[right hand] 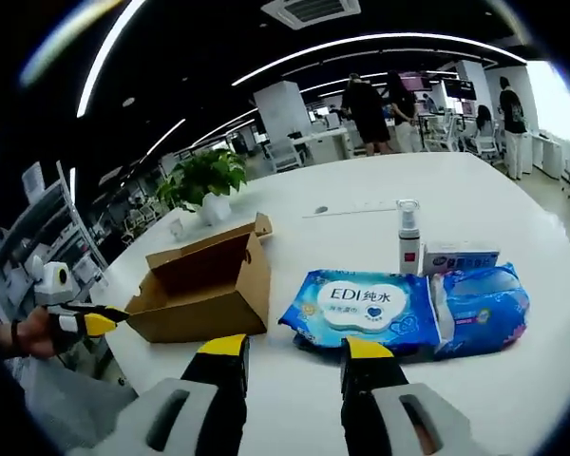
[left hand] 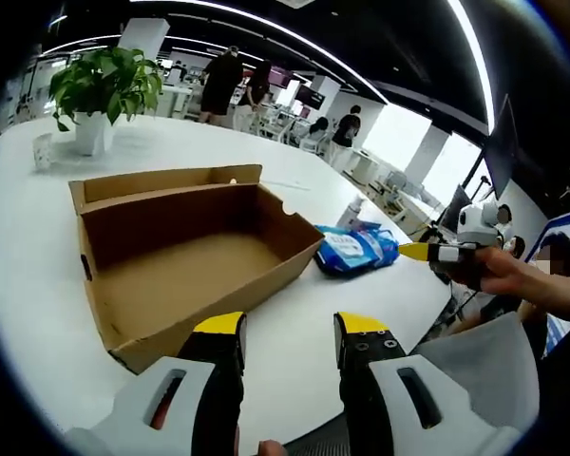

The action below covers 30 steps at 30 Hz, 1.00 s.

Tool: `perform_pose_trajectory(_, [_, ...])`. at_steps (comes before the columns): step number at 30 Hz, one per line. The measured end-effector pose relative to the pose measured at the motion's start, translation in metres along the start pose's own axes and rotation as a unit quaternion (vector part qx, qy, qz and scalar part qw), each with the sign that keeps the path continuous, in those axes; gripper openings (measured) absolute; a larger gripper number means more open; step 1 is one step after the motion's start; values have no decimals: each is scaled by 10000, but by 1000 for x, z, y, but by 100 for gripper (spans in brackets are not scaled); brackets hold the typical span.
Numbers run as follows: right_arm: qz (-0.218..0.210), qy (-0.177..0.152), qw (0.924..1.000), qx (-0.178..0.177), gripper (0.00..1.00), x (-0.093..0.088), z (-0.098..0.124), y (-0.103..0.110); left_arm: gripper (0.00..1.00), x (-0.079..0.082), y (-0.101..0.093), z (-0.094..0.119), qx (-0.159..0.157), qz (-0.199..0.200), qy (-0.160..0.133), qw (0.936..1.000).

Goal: Operate the shoe box by opening the lid, removing the specified soft item, and placing it in the target area until the item is outside and the box remains undamaged.

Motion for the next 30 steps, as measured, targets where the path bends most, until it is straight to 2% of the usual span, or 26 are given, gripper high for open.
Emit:
perform_pose_trajectory(11, [93,-12,9997,215,37,-7,-11,19,37,7,7,3,117,47,-121,9998])
perform_pose_trajectory(20, [-33,46,9995,301,37,-17,-16,25,37,23,16,17,352,46,-365,9987])
perform_pose_trajectory(25, [-54,45,9994,325,37,-19,-19,30,37,32,24,24,601,-37,-443,9972])
perform_pose_trajectory(30, [-11,99,9994,331,37,-24,-19,31,38,42,44,33,1182,32,-588,9912])
Point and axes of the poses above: the point that each gripper's makers call its tool centre point, and the gripper's own axes: z roughly backward along the fingers, y roughly to its left, x roughly out of its top, the point moved 8 cm from there along z, roughly backward along the fingers, and after that the axes turned 6 degrees about z, right-handed, at the moved point
